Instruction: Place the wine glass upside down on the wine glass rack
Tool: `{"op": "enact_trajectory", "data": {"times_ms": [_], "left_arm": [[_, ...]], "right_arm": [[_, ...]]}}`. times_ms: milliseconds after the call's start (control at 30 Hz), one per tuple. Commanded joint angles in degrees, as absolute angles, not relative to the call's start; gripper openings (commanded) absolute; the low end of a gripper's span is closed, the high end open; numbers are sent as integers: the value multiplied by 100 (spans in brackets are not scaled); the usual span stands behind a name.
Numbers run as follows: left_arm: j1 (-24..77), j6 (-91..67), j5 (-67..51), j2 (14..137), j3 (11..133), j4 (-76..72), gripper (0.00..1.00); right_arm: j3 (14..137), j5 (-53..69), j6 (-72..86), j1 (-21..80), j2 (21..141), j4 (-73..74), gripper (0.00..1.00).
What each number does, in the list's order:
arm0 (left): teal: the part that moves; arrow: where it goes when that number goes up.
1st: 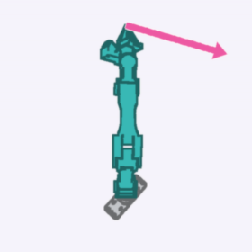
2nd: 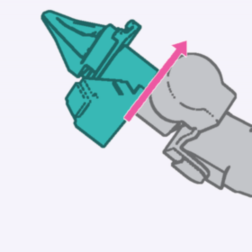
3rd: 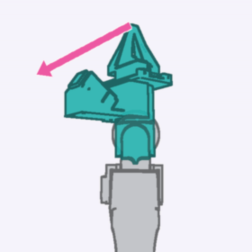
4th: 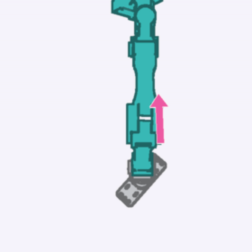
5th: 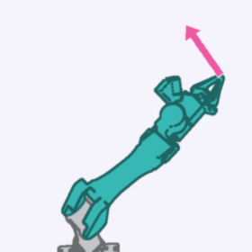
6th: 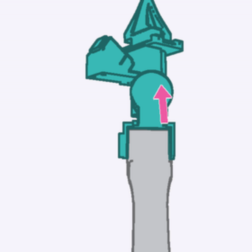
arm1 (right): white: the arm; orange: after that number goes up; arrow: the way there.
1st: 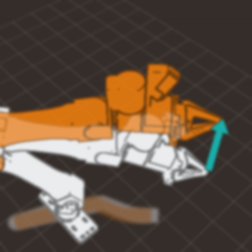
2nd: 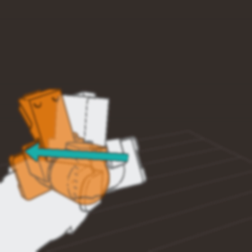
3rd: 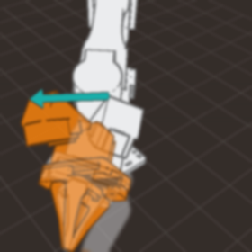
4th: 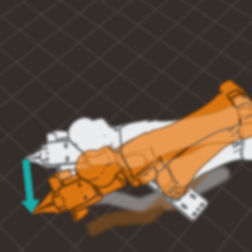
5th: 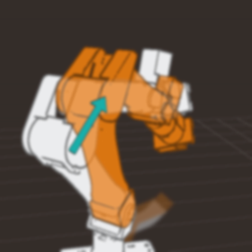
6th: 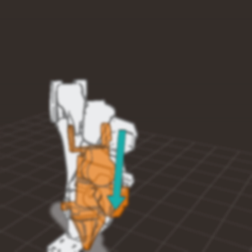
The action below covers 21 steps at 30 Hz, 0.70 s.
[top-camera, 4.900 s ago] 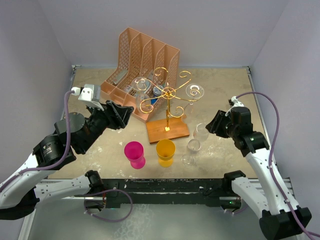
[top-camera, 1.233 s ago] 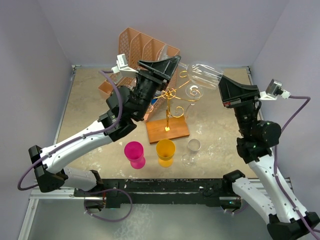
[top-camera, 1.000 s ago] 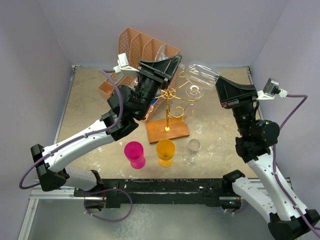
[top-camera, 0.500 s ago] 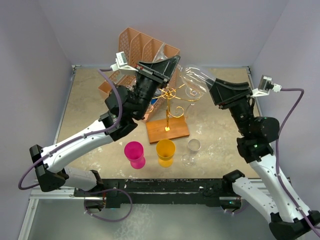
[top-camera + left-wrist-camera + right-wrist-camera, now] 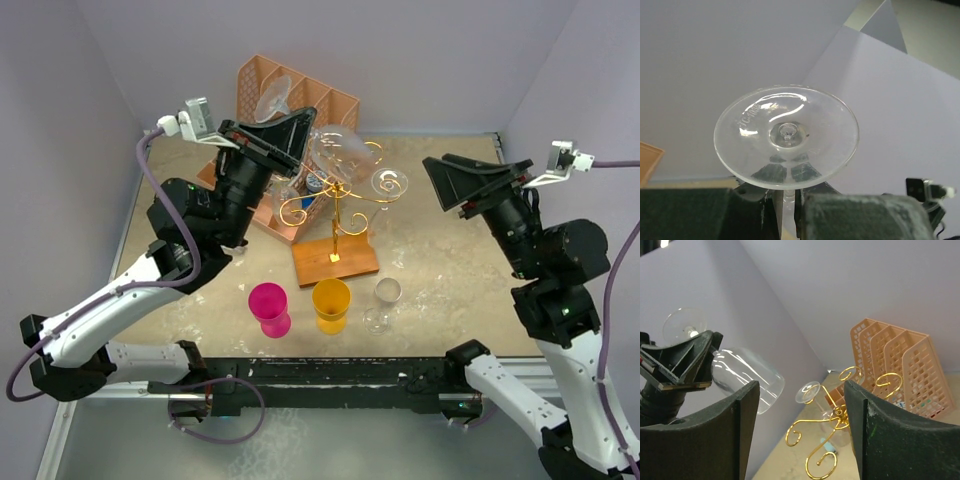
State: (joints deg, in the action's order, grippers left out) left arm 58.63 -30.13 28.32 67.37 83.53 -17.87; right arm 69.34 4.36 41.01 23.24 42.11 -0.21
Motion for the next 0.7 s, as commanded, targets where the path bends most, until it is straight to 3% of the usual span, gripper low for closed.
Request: {"op": "enact_trajectory", "data": {"times_ms": [0,333,667], "left_arm": [[5871,-1155,1986,6629,8590,-1882,0],[5871,733,227,7075,9099,-1403,0],[5871,2074,-213,7281,8928,-1190,0]], "right_arm": [[7528,1069,3445,2331,4487,706,72],[8579,3475,4338,2338,5340,-4,72],[8585,3783,5159,2337,5057,-549,73]]}}
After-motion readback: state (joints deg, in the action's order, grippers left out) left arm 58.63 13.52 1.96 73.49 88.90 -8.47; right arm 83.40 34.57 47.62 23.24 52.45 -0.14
